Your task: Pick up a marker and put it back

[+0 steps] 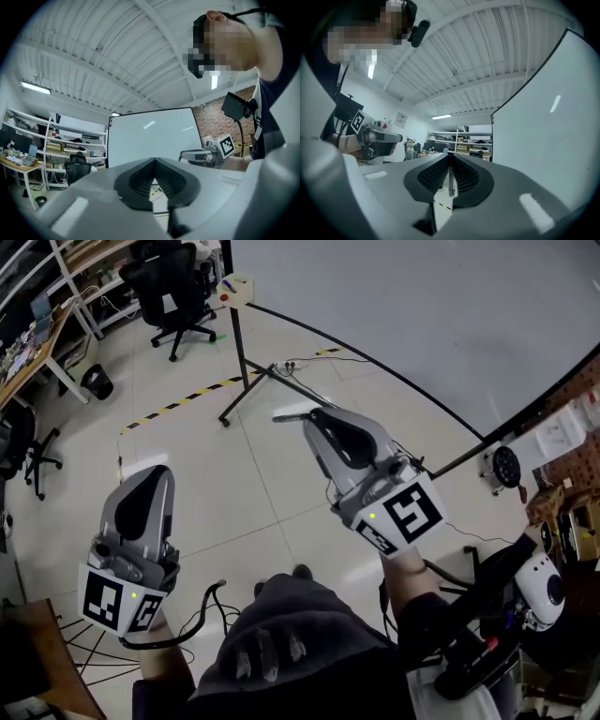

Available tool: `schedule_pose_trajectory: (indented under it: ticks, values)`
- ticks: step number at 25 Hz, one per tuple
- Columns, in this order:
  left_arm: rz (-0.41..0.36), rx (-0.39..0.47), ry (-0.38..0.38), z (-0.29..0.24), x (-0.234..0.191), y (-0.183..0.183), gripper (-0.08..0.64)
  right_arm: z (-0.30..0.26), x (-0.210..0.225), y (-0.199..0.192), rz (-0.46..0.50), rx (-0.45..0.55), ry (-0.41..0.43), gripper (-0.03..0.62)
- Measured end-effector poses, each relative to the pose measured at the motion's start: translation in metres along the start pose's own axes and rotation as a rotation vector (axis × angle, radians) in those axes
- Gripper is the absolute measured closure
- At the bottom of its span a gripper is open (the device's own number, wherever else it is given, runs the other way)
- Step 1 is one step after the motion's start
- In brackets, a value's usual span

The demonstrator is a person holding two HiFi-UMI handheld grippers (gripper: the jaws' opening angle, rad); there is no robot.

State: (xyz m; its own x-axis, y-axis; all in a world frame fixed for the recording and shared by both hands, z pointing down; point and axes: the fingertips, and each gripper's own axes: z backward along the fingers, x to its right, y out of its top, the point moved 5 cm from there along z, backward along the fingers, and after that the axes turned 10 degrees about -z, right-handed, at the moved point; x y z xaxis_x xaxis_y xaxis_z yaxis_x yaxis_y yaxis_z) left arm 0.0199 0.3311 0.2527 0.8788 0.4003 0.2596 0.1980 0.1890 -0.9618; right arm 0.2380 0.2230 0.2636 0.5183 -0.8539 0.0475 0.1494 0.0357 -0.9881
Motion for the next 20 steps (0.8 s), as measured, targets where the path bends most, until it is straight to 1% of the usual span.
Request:
schedule_pose_trajectory:
  ticks: [4,11,16,20]
  values:
    - [0.005,0.021,0.022,0.032,-0.011,0.003,0.554,-0.001,-0.034,0.006,0.029,0.002,0.007,0.561]
    - [0.023,0.035,0.006,0.065,-0.018,-0.004,0.554,0.004,-0.081,0.014,0.074,0.000,-0.009,0.561]
    - [0.043,0.054,-0.030,0.071,-0.019,-0.001,0.554,0.008,-0.092,0.018,0.082,0.001,-0.035,0.561]
    - [0.041,0.067,-0.054,0.071,-0.018,0.001,0.554,0.015,-0.094,0.019,0.091,-0.002,-0.060,0.561]
